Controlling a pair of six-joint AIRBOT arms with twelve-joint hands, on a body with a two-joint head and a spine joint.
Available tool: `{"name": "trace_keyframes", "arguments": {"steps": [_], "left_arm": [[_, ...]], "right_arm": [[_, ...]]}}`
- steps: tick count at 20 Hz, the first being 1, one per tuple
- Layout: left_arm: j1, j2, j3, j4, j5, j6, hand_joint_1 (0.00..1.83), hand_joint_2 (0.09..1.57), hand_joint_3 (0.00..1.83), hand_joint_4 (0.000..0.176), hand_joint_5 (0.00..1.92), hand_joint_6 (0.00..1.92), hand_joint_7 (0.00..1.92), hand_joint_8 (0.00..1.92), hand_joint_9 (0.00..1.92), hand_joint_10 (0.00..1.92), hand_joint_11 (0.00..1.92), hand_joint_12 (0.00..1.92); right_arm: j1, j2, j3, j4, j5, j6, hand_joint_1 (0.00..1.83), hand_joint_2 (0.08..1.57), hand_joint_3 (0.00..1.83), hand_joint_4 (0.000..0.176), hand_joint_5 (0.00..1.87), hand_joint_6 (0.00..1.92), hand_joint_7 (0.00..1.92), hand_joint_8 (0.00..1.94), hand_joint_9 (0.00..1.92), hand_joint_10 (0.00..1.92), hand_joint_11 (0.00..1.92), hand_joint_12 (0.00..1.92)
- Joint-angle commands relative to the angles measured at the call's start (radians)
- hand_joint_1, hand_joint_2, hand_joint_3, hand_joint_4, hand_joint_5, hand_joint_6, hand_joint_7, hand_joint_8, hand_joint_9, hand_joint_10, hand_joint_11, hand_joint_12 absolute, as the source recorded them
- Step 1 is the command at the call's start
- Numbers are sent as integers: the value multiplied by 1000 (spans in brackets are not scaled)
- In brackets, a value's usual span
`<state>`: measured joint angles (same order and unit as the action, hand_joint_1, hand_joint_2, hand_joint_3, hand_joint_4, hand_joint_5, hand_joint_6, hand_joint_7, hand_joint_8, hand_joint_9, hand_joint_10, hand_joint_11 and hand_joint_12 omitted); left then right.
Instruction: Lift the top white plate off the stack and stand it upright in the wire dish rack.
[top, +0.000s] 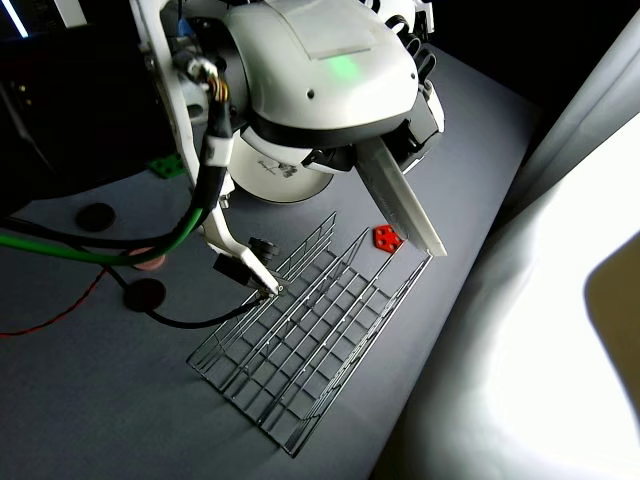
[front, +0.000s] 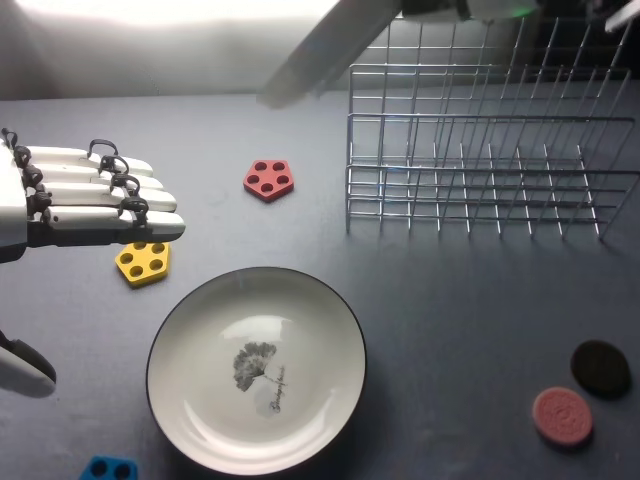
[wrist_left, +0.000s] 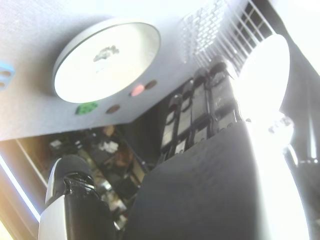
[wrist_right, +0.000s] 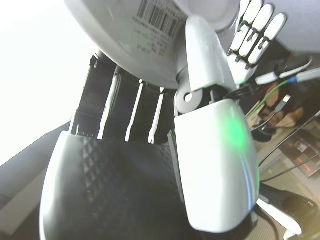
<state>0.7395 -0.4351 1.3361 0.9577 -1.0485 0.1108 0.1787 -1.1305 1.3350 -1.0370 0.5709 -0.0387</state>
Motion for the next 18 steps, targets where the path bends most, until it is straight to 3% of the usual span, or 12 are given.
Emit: {"name": "trace_keyframes", "arguments": {"steps": [1,11,15,18], "left_arm": [[-22,7,2,-66,-76,-1,255,977,3,0,15,0,34,0,44,0,61,1],[-22,7,2,-64,-73,-1,279,971,0,0,33,2,54,1,64,0,87,11],[-22,7,2,-63,-74,-2,315,949,0,0,63,7,80,5,80,1,90,11],[-22,7,1,-62,-74,-2,295,959,0,0,44,0,58,0,63,0,75,4]], "right_arm": [[25,17,7,65,76,-6,1479,1154,0,0,761,1224,854,906,897,1043,742,1632],[73,22,23,57,3,0,1477,1168,0,0,735,1284,821,948,856,1086,726,1653],[92,22,54,30,-45,90,1480,1150,0,0,769,1228,875,842,908,1036,741,1636],[101,22,58,-48,-62,216,1479,1149,0,0,781,1215,877,859,889,1040,756,1618]]}}
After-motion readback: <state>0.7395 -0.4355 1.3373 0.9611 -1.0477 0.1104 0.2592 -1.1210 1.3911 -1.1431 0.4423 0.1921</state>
